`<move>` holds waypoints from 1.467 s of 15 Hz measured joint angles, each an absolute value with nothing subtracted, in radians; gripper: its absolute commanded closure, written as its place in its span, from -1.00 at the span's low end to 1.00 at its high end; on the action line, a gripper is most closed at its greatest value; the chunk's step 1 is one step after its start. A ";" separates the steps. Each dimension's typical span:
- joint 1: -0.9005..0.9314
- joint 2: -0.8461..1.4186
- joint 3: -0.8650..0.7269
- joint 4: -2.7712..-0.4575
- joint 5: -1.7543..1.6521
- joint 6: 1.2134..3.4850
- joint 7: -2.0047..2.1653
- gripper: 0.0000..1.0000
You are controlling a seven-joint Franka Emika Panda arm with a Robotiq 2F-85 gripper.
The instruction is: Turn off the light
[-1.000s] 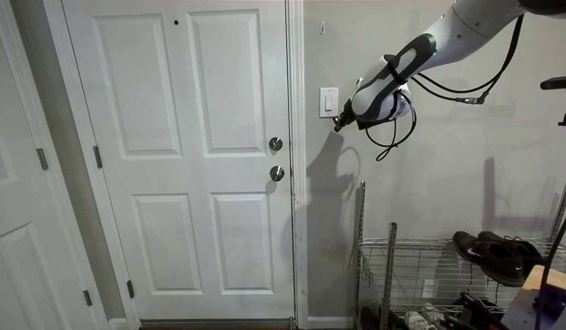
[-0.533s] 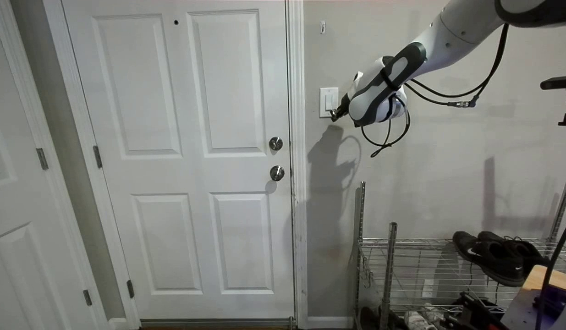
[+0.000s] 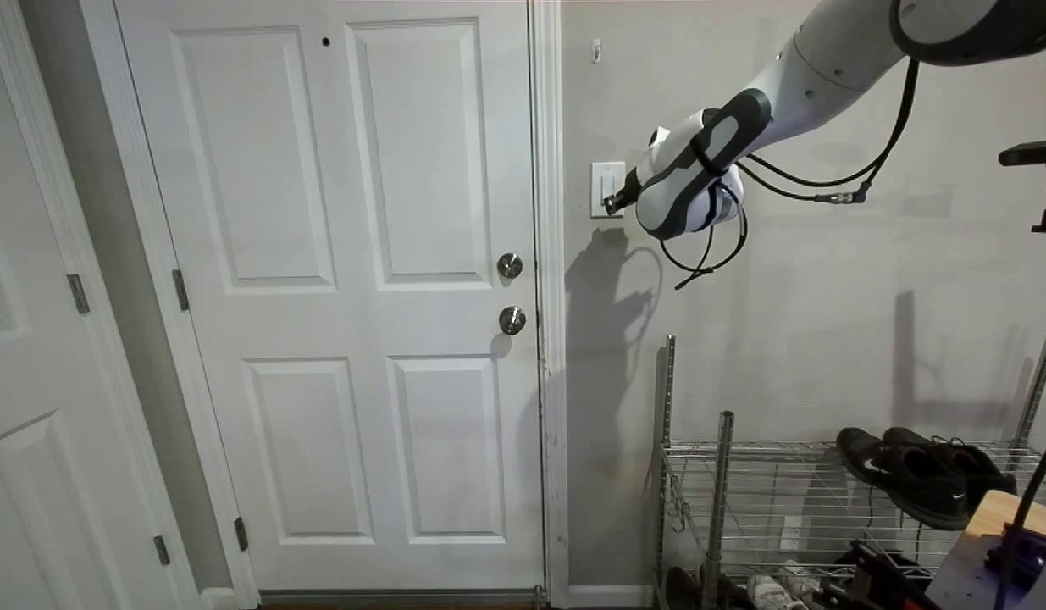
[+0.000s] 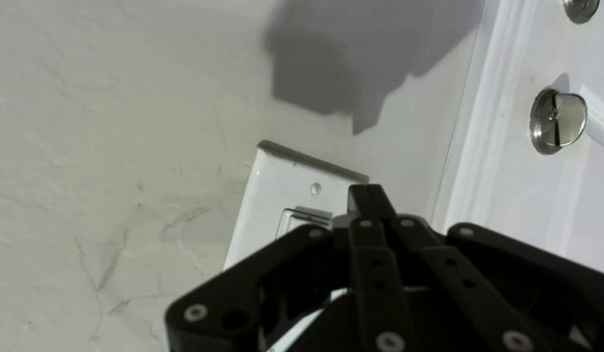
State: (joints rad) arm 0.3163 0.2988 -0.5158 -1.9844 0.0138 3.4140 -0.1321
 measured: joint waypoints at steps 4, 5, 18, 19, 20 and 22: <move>0.390 0.333 -0.597 -1.965 0.068 3.450 -0.133 0.97; 0.409 0.343 -0.619 -1.960 0.082 3.451 -0.133 0.97; 0.631 0.533 -0.907 -1.852 0.209 3.448 -0.133 0.97; 0.652 0.551 -0.932 -1.850 0.223 3.447 -0.133 0.97; 0.666 0.566 -0.949 -1.847 0.232 3.446 -0.133 0.98; 0.683 0.585 -0.970 -1.844 0.244 3.444 -0.133 0.98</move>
